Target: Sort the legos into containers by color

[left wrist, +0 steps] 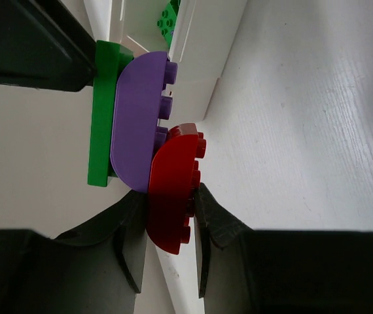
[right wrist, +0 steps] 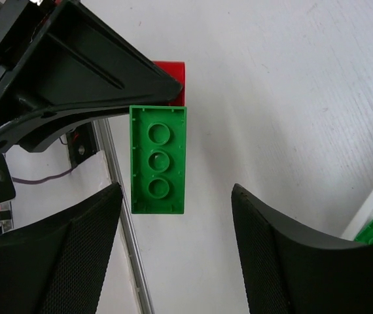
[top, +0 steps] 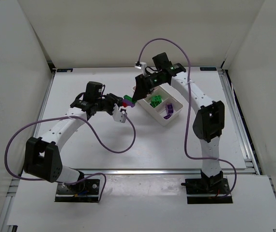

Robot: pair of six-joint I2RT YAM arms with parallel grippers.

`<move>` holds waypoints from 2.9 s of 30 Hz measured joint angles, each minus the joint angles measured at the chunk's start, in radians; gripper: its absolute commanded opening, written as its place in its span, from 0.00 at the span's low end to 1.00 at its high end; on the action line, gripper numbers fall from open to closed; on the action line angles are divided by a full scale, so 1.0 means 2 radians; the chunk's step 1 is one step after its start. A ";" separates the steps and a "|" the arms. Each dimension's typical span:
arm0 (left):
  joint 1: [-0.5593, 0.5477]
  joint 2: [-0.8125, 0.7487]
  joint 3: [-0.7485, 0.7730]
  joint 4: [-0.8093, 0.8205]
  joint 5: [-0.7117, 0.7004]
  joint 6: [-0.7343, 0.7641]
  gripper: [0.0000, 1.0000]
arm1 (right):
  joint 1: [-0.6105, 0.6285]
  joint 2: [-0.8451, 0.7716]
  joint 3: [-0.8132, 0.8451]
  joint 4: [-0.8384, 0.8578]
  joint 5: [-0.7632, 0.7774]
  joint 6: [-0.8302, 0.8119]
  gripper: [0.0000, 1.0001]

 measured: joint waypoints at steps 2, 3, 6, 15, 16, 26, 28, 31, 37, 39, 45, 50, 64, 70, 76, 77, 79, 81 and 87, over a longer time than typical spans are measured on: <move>0.000 -0.001 0.000 0.001 0.001 -0.001 0.10 | 0.001 0.002 0.000 -0.002 -0.006 -0.007 0.72; -0.001 -0.002 0.000 0.002 0.001 -0.001 0.10 | 0.001 0.003 0.002 -0.005 -0.010 -0.009 0.72; -0.004 -0.007 -0.001 0.005 0.002 -0.004 0.10 | 0.001 0.006 0.010 -0.007 -0.019 -0.012 0.71; -0.013 -0.015 -0.010 0.015 0.000 -0.014 0.10 | 0.002 0.010 0.021 -0.009 -0.048 -0.015 0.47; -0.013 -0.015 -0.010 0.017 0.000 -0.014 0.10 | 0.002 0.010 0.021 -0.009 -0.051 -0.016 0.47; -0.020 -0.015 -0.014 0.027 0.000 -0.020 0.10 | 0.003 0.011 0.021 -0.009 -0.066 -0.017 0.52; -0.021 -0.015 -0.014 0.031 0.000 -0.022 0.10 | 0.003 0.011 0.021 -0.010 -0.067 -0.017 0.52; -0.022 -0.015 -0.014 0.035 0.000 -0.024 0.10 | 0.003 0.011 0.021 -0.011 -0.067 -0.017 0.50; -0.023 -0.015 -0.015 0.040 -0.001 -0.026 0.10 | 0.001 0.012 0.021 -0.011 -0.065 -0.015 0.13; -0.024 -0.015 -0.016 0.040 -0.004 -0.027 0.10 | 0.000 0.014 0.021 -0.011 -0.068 -0.015 0.04; -0.025 -0.019 -0.025 0.047 -0.003 -0.027 0.10 | 0.002 0.015 0.021 -0.011 -0.067 -0.016 0.00; -0.027 -0.043 -0.049 0.050 -0.004 -0.026 0.10 | 0.006 0.016 0.024 -0.019 -0.068 -0.015 0.00; -0.039 -0.078 -0.081 0.018 -0.004 -0.035 0.10 | -0.024 0.016 0.046 -0.007 -0.063 -0.013 0.00; -0.039 -0.040 -0.028 0.020 -0.018 -0.171 0.10 | -0.035 0.011 0.032 -0.006 -0.045 -0.018 0.00; -0.039 0.035 0.101 0.042 -0.019 -0.412 0.10 | -0.083 -0.017 -0.009 -0.003 -0.004 -0.019 0.00; -0.039 0.045 0.117 0.049 -0.018 -0.448 0.10 | -0.093 -0.025 -0.014 -0.002 0.006 -0.019 0.00; -0.040 0.068 0.147 0.056 -0.016 -0.510 0.10 | -0.112 -0.042 -0.024 0.000 0.021 -0.020 0.00; -0.041 0.097 0.180 0.056 -0.015 -0.557 0.10 | -0.130 -0.062 -0.036 0.003 0.032 -0.020 0.00; -0.042 0.192 0.266 0.034 -0.017 -0.633 0.10 | -0.158 -0.117 -0.077 0.005 0.048 -0.022 0.00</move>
